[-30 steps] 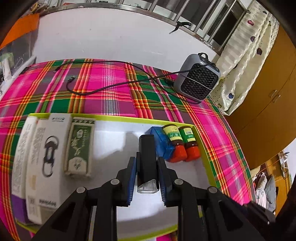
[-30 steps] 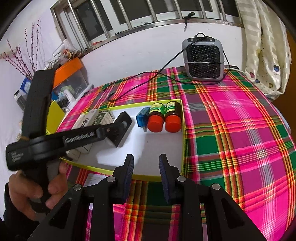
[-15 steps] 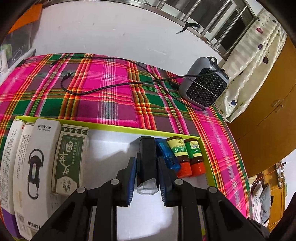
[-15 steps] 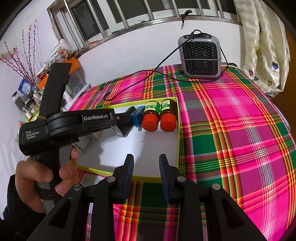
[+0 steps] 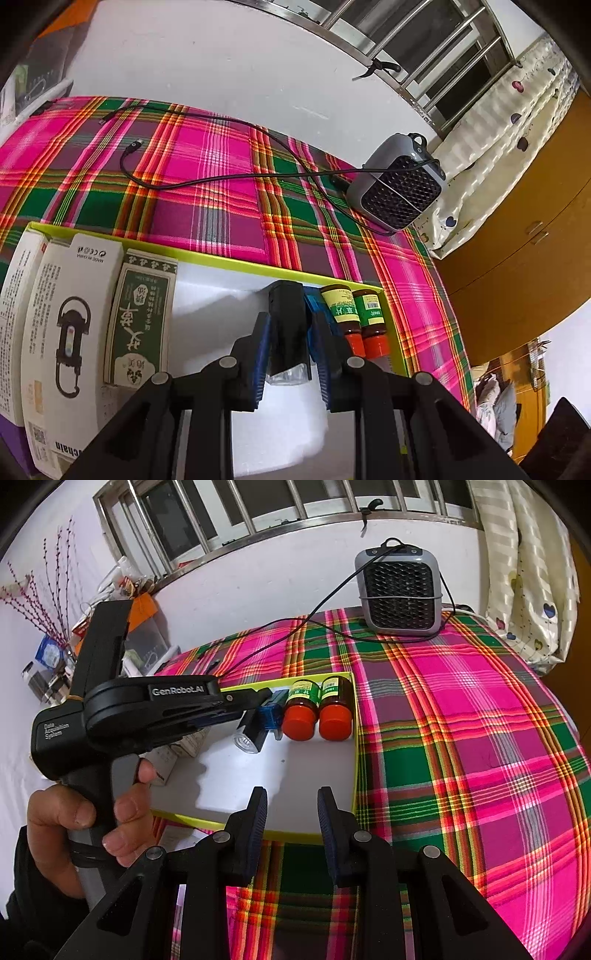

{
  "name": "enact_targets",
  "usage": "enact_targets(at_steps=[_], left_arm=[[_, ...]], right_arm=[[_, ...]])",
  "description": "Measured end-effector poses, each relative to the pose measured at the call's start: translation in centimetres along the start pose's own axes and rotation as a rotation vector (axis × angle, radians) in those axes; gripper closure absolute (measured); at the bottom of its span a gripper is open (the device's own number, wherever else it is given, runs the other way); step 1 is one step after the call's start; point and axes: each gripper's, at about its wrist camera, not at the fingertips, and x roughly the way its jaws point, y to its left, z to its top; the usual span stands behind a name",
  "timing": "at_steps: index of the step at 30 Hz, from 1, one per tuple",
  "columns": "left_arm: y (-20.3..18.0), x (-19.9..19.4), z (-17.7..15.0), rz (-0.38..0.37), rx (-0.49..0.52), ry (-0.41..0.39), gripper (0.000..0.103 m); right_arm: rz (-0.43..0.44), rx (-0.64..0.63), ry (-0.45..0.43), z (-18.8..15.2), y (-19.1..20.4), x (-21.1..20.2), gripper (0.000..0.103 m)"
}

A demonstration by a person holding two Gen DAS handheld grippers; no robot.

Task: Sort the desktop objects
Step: 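Lower the black cylinder beside the blue device and open the left gripper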

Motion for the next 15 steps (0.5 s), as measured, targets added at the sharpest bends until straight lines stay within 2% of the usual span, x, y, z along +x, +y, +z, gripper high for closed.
enact_targets(at_steps=[5, 15], left_arm=[[0.3, 0.6, 0.1, -0.026, -0.029, 0.027, 0.081], [0.2, -0.8, -0.1, -0.005, 0.002, -0.006, 0.081]], right_arm=[[0.001, 0.002, 0.0, 0.0, 0.0, 0.0, 0.073], [-0.005, 0.005, -0.002, 0.1, 0.0, -0.4, 0.073]])
